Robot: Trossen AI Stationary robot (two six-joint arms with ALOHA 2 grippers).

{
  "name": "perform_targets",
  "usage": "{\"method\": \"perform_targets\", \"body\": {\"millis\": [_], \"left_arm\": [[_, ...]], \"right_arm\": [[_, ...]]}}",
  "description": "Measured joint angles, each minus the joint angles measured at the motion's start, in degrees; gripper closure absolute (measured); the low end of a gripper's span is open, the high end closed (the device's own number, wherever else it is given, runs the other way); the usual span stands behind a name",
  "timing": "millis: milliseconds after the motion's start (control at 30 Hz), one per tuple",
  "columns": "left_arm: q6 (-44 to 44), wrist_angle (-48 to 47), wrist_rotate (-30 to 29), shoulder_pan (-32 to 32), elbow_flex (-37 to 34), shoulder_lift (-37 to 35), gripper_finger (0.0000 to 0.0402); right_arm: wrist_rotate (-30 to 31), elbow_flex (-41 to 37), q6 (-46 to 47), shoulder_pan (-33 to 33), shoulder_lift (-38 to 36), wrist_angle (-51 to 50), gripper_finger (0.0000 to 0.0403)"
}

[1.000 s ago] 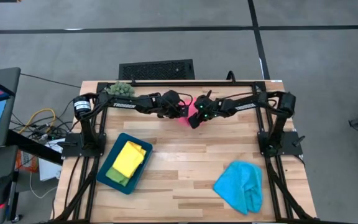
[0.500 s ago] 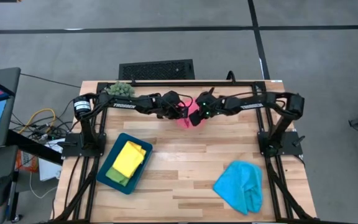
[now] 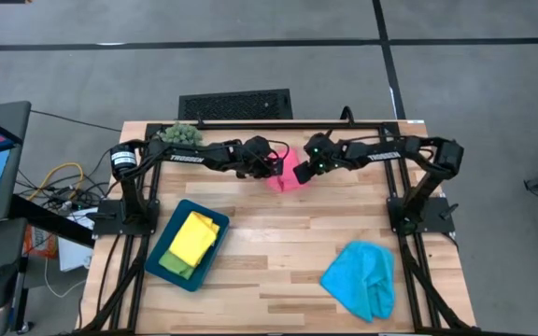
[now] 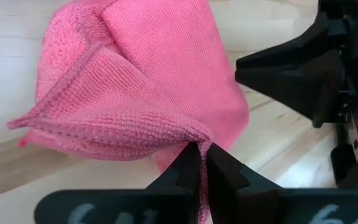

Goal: Fold microfiber towels
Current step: Fold the pink microfiber towel

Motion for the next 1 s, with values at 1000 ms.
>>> {"method": "perform_targets", "body": {"millis": [1000], "left_arm": [[-6.3, 6.1, 1.2, -0.2, 1.3, 4.8, 0.0401]], "right_arm": [[-1.4, -1.4, 0.8, 3.5, 4.5, 8.4, 0.0311]]}}
